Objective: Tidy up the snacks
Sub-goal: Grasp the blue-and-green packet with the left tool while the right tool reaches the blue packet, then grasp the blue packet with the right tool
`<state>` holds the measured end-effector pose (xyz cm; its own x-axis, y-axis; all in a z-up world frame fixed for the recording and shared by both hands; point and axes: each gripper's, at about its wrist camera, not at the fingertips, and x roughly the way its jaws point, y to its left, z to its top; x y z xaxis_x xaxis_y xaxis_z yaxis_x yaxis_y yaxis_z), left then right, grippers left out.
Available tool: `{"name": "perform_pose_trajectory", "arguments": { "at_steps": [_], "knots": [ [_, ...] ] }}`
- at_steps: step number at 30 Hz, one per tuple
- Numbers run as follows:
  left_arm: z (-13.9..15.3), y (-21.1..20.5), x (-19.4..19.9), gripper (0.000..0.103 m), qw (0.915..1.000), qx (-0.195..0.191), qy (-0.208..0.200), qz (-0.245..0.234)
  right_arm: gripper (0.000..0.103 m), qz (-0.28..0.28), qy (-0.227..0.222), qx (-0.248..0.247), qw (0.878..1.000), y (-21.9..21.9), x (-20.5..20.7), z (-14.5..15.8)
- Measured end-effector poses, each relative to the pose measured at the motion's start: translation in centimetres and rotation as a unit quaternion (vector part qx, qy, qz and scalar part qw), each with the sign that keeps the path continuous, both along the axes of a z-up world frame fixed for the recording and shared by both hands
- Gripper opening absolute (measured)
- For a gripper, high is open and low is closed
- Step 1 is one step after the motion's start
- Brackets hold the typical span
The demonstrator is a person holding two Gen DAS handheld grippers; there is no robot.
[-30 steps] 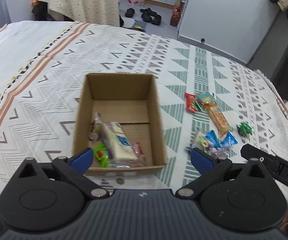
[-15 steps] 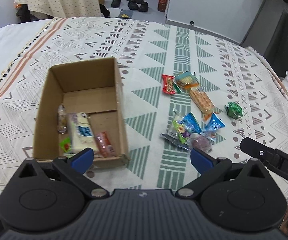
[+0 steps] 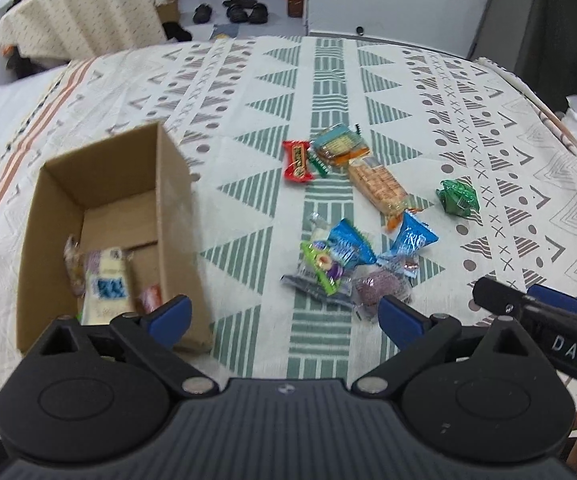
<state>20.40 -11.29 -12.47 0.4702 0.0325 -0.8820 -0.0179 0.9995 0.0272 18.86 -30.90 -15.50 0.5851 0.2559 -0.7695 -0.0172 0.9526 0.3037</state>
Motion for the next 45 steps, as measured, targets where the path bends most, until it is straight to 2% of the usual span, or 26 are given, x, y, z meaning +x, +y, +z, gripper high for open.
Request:
{"name": "perform_pose_trajectory", "arguments": {
  "at_steps": [4, 8, 17, 23, 26, 27, 28, 32, 41, 45],
  "knots": [
    [-0.8, -1.1, 1.2, 0.095, 0.9992, 0.028, -0.011, -0.028, 0.07, 0.02, 0.0, -0.022, 1.0, 0.1, 0.6, -0.9],
    [-2.1, -2.0, 2.3, 0.091, 0.9974, 0.043, -0.007, -0.057, 0.065, 0.035, 0.006, -0.022, 0.999, 0.3, 1.6, -1.9],
    [-5.0, -3.2, 4.9, 0.086, 0.9935, 0.055, 0.017, -0.098, 0.057, 0.055, 0.022, -0.006, 0.998, 0.2, 4.2, -3.9],
    [-6.3, -3.6, 6.3, 0.077, 0.991, 0.056, 0.025, -0.119, 0.056, 0.073, 0.033, 0.0, 0.997, 0.1, 5.8, -5.0],
    [-7.0, -3.7, 6.8, 0.057, 0.99, 0.048, 0.038, -0.127, 0.055, 0.078, 0.04, 0.006, 0.996, 0.2, 6.6, -5.5],
    [-7.2, -3.6, 6.9, 0.046, 0.9902, 0.042, 0.043, -0.126, 0.055, 0.079, 0.043, 0.008, 0.996, 0.2, 6.8, -5.7],
    [-7.3, -3.5, 7.0, 0.042, 0.9907, 0.037, 0.046, -0.122, 0.055, 0.08, 0.046, 0.009, 0.996, 0.3, 7.0, -5.9],
    [-7.1, -3.2, 7.2, 0.038, 0.9917, 0.038, 0.036, -0.117, 0.054, 0.086, 0.053, 0.009, 0.995, 0.5, 7.7, -6.6],
    [-6.2, -1.7, 7.8, 0.038, 0.9933, 0.05, 0.025, -0.101, 0.053, 0.096, 0.054, 0.011, 0.994, 1.5, 8.8, -7.6],
    [-6.1, -1.3, 7.8, 0.038, 0.9933, 0.056, 0.023, -0.099, 0.05, 0.114, 0.054, -0.004, 0.992, 2.5, 9.3, -7.9]
  ]
}}
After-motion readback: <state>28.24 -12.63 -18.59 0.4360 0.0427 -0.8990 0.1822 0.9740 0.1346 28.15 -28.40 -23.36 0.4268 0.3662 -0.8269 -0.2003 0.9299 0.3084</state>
